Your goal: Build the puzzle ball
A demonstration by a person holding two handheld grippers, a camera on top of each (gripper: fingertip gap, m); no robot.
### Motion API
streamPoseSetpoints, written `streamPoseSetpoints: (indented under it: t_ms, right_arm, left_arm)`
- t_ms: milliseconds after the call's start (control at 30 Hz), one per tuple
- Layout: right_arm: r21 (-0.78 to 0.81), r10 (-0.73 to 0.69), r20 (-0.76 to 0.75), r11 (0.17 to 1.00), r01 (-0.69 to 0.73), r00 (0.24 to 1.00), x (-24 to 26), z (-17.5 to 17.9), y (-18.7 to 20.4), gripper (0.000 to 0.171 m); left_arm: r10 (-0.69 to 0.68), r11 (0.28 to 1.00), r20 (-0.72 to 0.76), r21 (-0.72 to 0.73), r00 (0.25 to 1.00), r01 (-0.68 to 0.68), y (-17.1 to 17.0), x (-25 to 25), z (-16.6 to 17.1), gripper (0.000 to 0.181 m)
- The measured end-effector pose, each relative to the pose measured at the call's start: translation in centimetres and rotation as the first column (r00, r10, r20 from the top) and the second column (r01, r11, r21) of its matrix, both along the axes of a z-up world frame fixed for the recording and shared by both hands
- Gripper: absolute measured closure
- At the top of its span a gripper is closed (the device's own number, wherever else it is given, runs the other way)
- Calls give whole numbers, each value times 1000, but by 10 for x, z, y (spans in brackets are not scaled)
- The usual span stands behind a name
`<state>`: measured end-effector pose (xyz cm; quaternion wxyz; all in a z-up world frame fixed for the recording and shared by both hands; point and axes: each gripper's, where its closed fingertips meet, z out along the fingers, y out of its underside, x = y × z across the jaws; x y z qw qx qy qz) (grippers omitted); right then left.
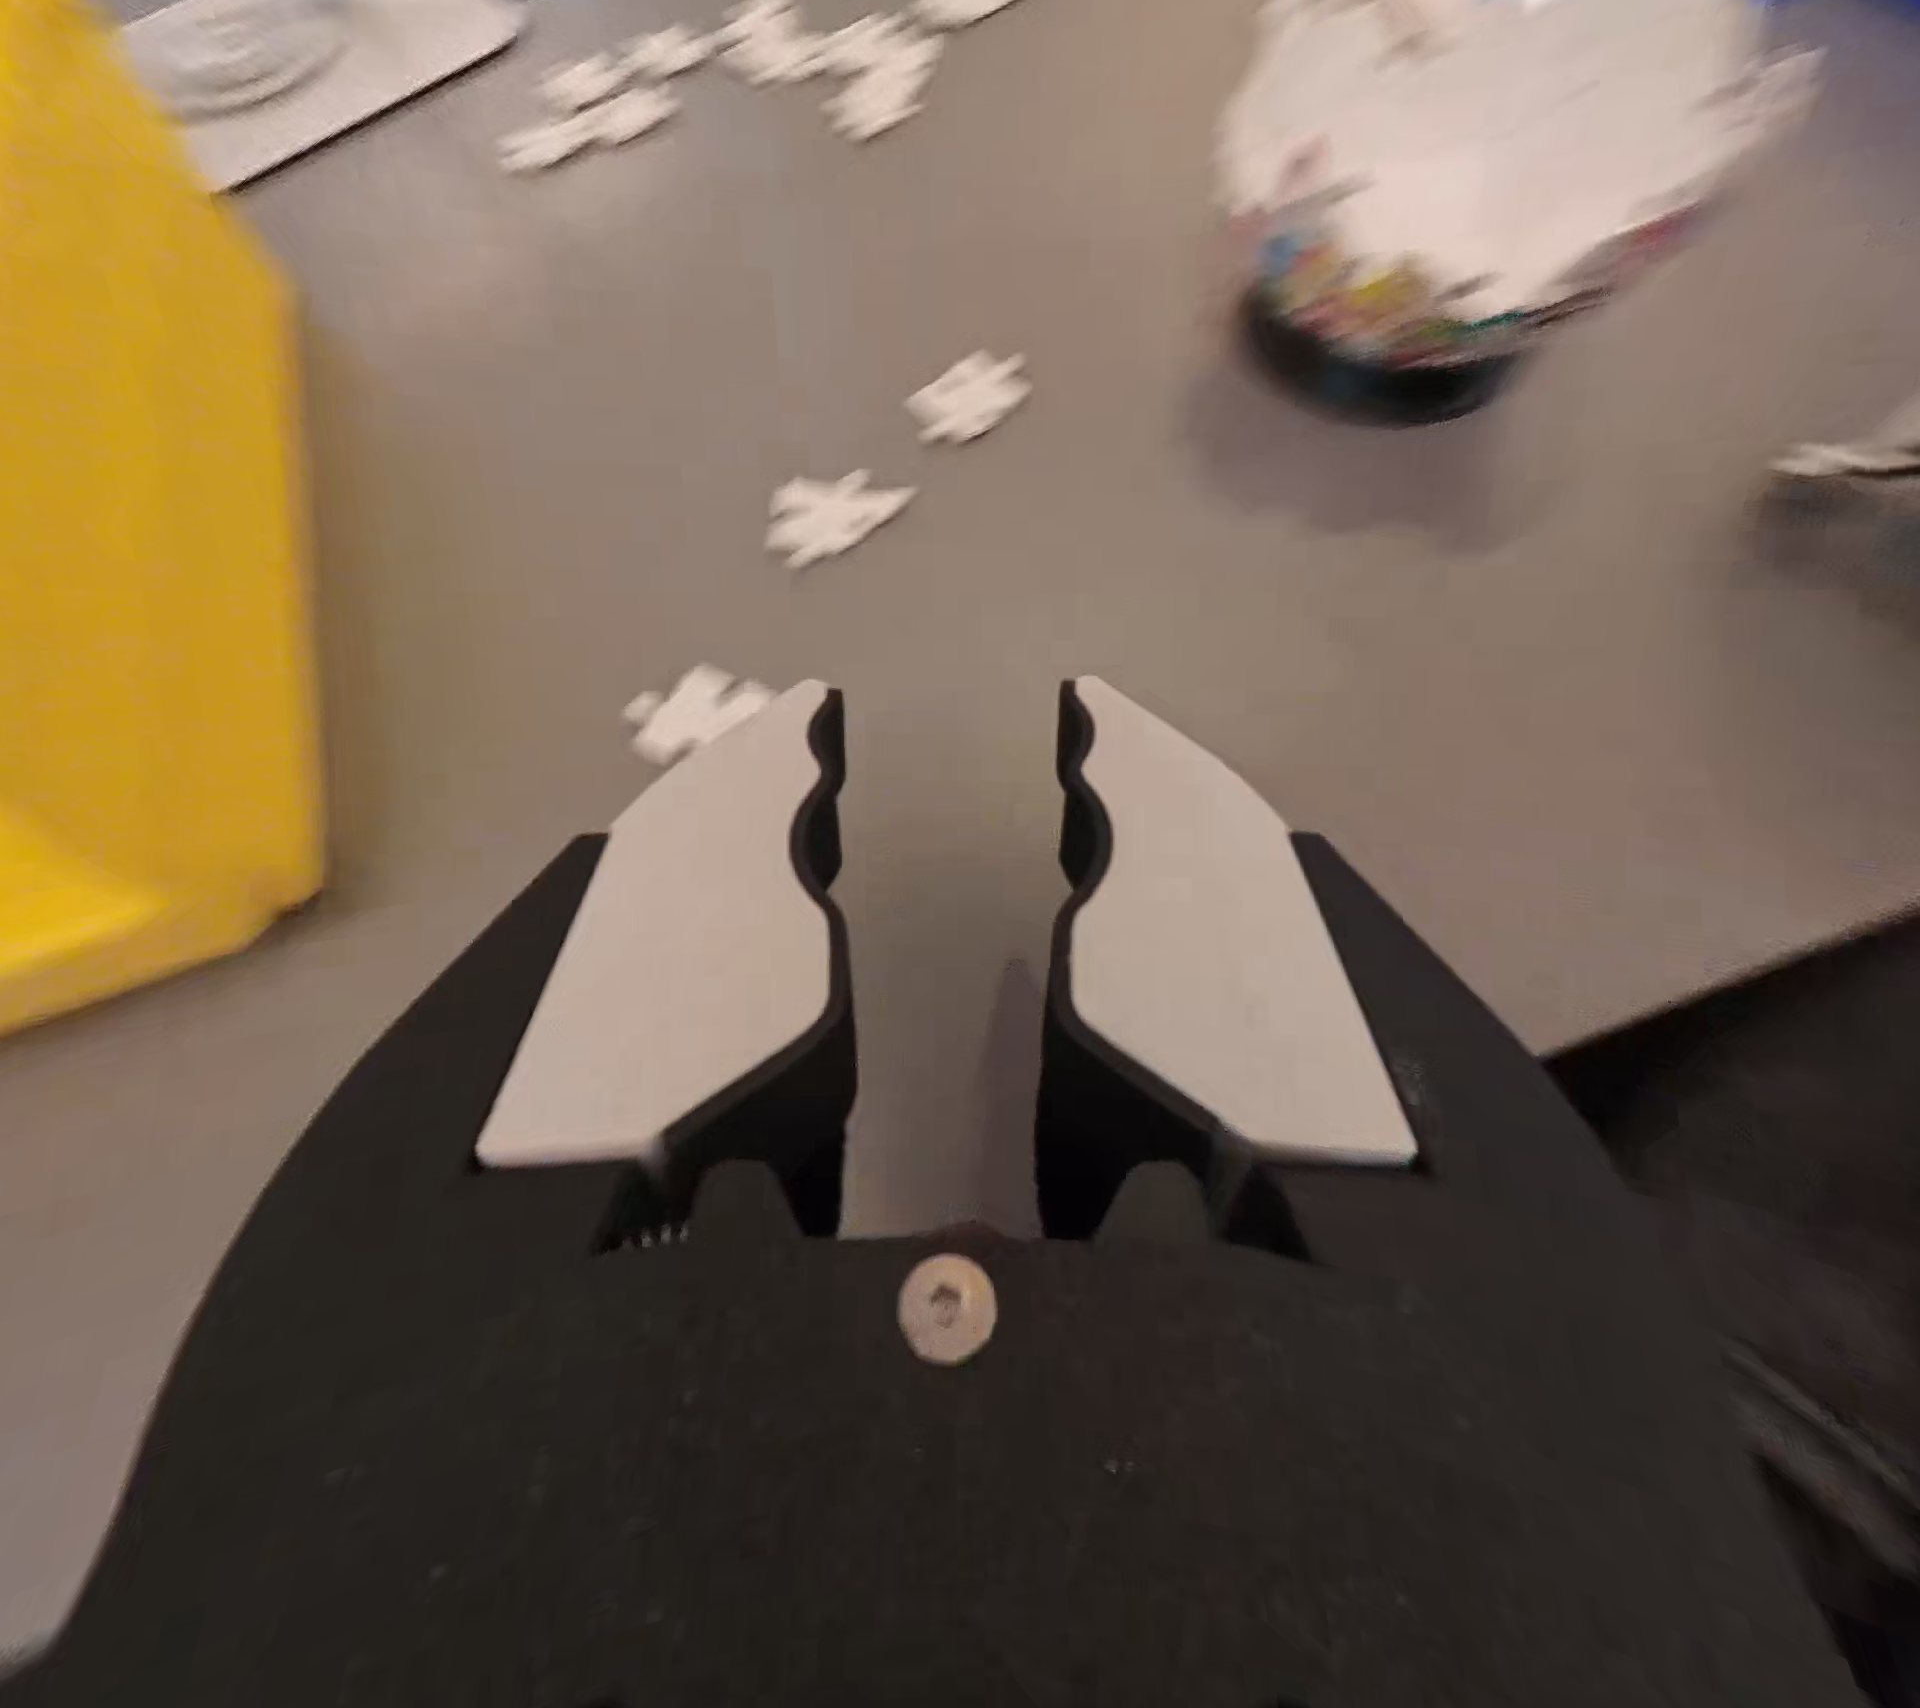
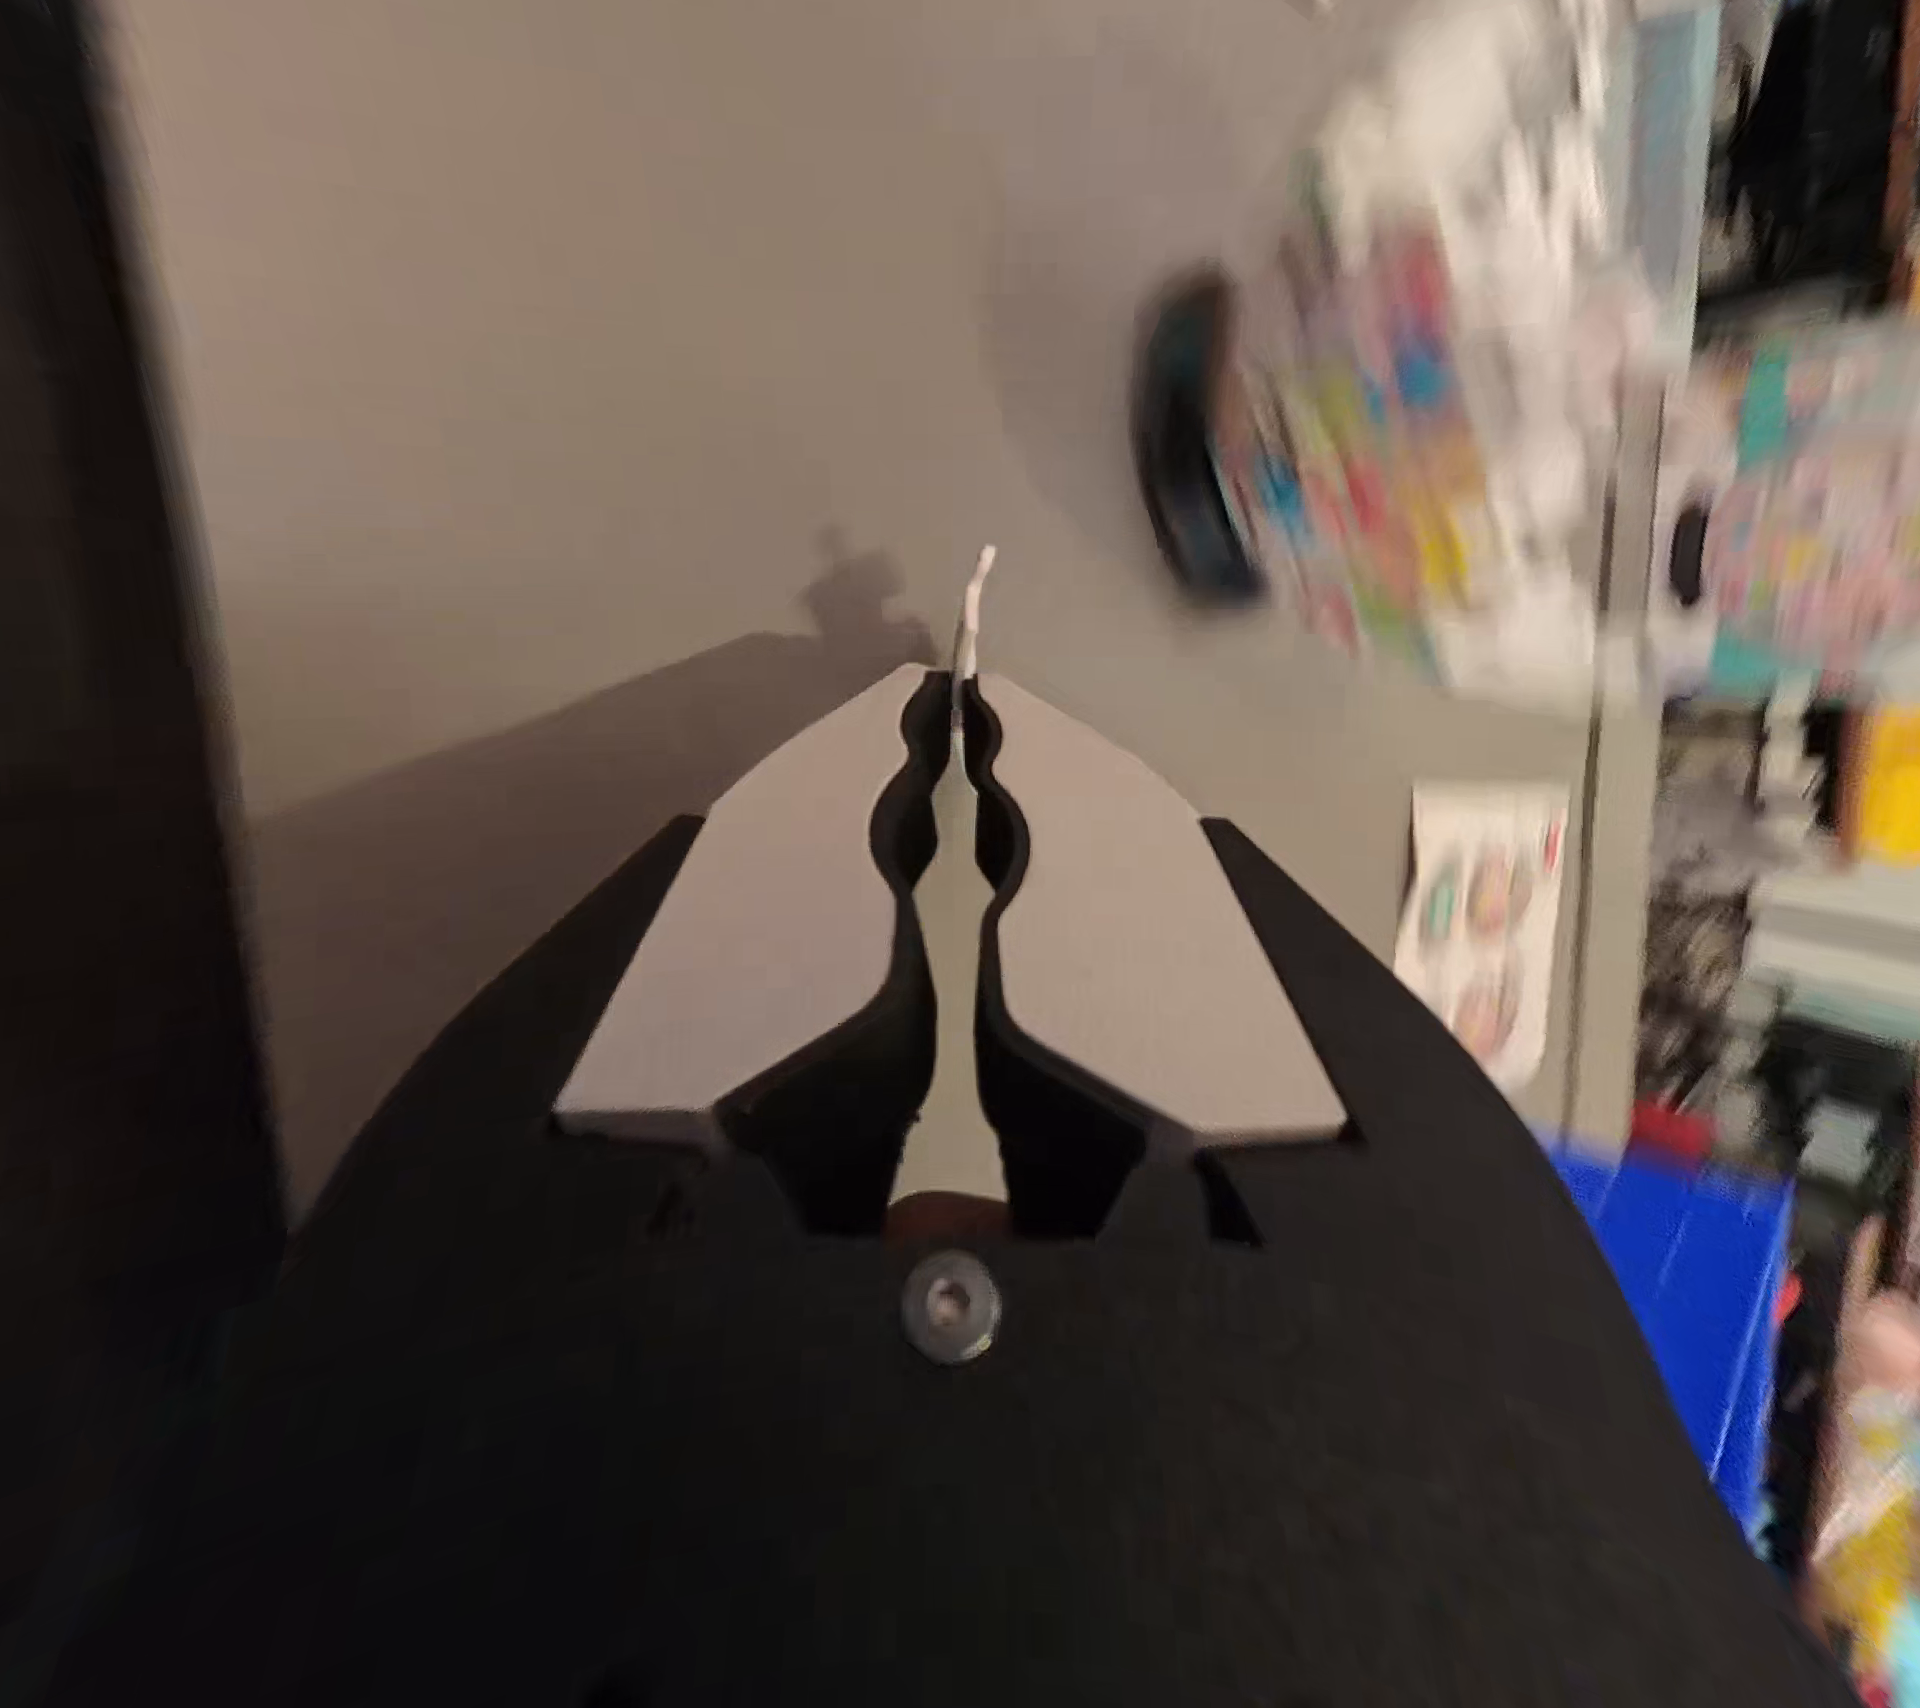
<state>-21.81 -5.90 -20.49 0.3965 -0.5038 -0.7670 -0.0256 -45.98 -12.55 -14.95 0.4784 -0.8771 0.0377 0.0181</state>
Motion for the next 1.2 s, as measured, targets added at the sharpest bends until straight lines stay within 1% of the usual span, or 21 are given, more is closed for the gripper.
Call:
streamPoseSetpoints:
  t_ms: [33, 100, 167, 233, 300, 400, 533, 633, 733, 800, 867, 900, 1033, 1133, 1200]
  right_arm:
    - [19, 52, 8, 998, -52, 999, -19, -1, -11, 169]
    - [88, 131, 15, 987, -132, 991, -60, 6, -22, 169]
    - [94, 192, 19, 977, -193, 981, -105, 11, -32, 169]
    - [103, 247, 81, 962, -254, 966, -147, 6, -39, 169]
    - [173, 281, 133, 938, -301, 951, -180, 3, -40, 169]
    - [144, 335, 161, 923, -358, 928, -205, -7, -54, 169]
    - [137, 357, 153, 916, -377, 921, -214, -10, -60, 167]
    - [61, 328, 149, 939, -339, 933, -210, -11, -59, 167]
    - [-49, 286, 138, 958, -281, 948, -204, -12, -59, 166]
    - [-63, 275, 137, 961, -269, 951, -202, -11, -56, 164]
    - [-90, 262, 120, 963, -252, 958, -200, -9, -54, 157]
    - [-124, 255, 103, 962, -242, 961, -199, -9, -55, 153]
    - [-259, 230, 10, 941, -220, 973, -192, -4, -62, 149]
    - [-350, 193, -94, 912, -214, 977, -185, 5, -67, 147]
    - [-401, 148, -167, 893, -204, 975, -177, 12, -64, 146]
  left_arm:
    - [51, 999, -4, -18, 999, -51, -6, -11, -5, 143]
    - [124, 992, 57, -43, 991, -121, -16, -26, -12, 143]
    - [157, 987, 157, -62, 975, -149, -22, -34, -16, 142]
    - [164, 986, 233, -56, 959, -155, -25, -41, -15, 140]
    - [167, 986, 246, -49, 955, -160, -29, -50, -14, 140]
    - [182, 983, 226, -69, 957, -170, -35, -62, -18, 139]
    - [165, 986, 314, -77, 935, -148, -37, -61, -27, 135]
    - [151, 987, 353, -100, 923, -123, -35, -60, -34, 130]
    - [130, 990, 370, -106, 920, -97, -33, -56, -35, 130]
    - [124, 991, 364, -101, 923, -93, -32, -55, -35, 130]
    - [118, 992, 355, -80, 927, -95, -31, -55, -32, 130]
    - [122, 992, 346, -73, 930, -103, -31, -56, -31, 130]
    - [160, 987, 312, -58, 937, -149, -33, -63, -29, 125]
    - [145, 989, 325, -40, 935, -139, -34, -60, -23, 124]
    - [134, 990, 303, -7, 944, -138, -35, -59, -18, 124]
